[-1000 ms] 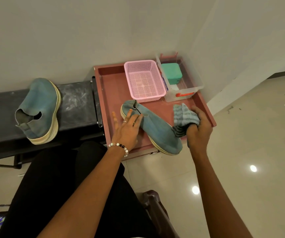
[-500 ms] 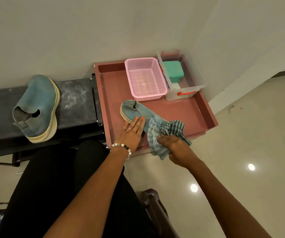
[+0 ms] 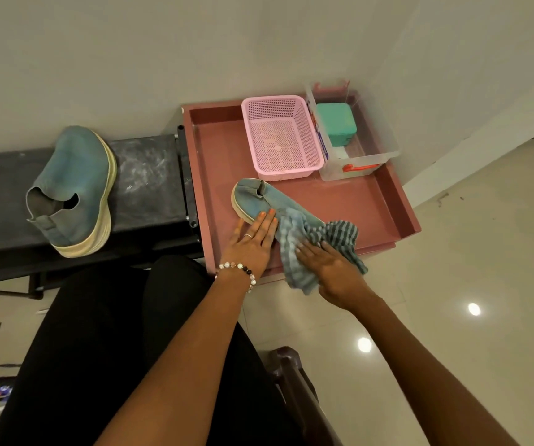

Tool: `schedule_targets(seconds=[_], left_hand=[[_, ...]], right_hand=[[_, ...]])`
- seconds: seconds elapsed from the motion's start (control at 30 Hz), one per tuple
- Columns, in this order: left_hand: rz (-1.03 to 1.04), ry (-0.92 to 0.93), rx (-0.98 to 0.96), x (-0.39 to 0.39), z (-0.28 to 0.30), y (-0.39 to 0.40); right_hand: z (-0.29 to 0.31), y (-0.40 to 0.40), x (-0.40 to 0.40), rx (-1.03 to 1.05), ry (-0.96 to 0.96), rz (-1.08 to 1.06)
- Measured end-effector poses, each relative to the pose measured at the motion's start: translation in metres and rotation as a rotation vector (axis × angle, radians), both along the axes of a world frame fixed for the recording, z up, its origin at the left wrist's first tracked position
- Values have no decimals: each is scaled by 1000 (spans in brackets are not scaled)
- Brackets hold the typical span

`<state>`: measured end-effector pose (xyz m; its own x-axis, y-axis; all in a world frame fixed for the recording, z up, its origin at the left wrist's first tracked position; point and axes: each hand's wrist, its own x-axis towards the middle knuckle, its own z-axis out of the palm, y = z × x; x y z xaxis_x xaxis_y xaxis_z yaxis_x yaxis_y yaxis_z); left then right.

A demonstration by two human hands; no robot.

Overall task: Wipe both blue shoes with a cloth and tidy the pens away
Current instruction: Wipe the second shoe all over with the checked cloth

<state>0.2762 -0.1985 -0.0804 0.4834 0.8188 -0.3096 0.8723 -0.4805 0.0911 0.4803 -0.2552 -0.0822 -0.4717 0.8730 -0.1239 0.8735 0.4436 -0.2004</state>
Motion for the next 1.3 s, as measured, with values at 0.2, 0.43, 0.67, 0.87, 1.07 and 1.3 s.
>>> schedule_targets(seconds=[0.2,0.43,0.67,0.87,1.07,1.3], left_hand=[[12,2,-59,13,-3,2],[44,40,-62,9,0,1],[41,19,-73,10,1,-2],[41,66,-147,8,2,0],[53,21,-103,4,5,-5],[18,23,-27,-7,2,-10]], right_hand=[[-2,26,-26,11,-111,-29],[-10,42,-36,-55,-45,-95],[-5,18,-9,64,-13,-5],[-5,48,-47,-20,-25,-75],[24,36,-7,-119,179,-254],[68,37,19,366,806,-1211]])
